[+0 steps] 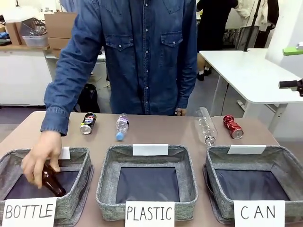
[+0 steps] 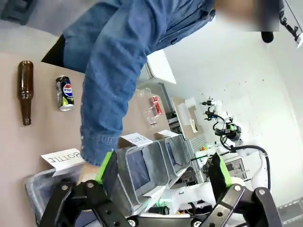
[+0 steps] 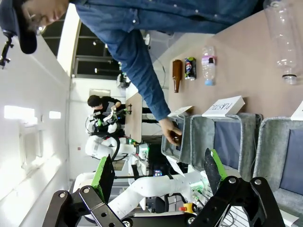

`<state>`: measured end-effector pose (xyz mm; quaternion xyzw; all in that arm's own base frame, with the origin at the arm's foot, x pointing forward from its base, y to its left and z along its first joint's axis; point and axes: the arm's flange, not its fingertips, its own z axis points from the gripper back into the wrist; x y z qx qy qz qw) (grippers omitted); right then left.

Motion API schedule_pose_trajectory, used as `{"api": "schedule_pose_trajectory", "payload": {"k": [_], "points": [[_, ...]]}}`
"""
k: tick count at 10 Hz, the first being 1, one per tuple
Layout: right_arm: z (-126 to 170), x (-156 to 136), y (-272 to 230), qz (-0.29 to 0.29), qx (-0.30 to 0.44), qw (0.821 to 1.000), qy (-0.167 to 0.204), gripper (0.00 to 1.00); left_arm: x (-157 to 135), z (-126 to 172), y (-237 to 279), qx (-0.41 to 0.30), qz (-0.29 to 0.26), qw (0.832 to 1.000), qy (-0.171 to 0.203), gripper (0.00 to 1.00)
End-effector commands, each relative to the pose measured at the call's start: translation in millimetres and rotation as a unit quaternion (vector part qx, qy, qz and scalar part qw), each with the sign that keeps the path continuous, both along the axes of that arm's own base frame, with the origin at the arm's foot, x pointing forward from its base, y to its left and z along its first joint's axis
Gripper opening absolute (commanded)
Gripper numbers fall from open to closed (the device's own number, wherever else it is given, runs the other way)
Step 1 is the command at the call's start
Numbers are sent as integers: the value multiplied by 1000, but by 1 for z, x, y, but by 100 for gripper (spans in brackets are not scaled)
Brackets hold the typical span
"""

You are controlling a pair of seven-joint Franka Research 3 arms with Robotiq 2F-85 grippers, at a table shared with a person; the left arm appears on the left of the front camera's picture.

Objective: Sort the can waste into the basket.
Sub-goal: Pick up the can waste from the table and place it in the right Fabric basket.

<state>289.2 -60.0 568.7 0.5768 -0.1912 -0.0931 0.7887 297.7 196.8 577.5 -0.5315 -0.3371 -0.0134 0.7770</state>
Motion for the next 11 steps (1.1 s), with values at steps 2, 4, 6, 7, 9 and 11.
{"api": "schedule_pose_trajectory", "payload": {"k": [2,4,6,7,9,11], "points": [[1,3,1,5,6,1000,-17,100,25,-4,-16,7,-28,1000,9,100],[1,3,1,5,6,1000,-17,100,48,1,-28,30,-44,998,31,100],[1,3,1,5,6,1000,-17,100,57,3,-22,24,-41,998,38,100],[1,3,1,5,6,1000,-17,100,50,1,-15,15,-32,999,35,100],[1,3,1,5,6,1000,-17,100,51,-2,-19,14,-28,999,38,100],[1,3,1,5,6,1000,-17,100,102,-2,-71,64,-23,996,61,100]]}}
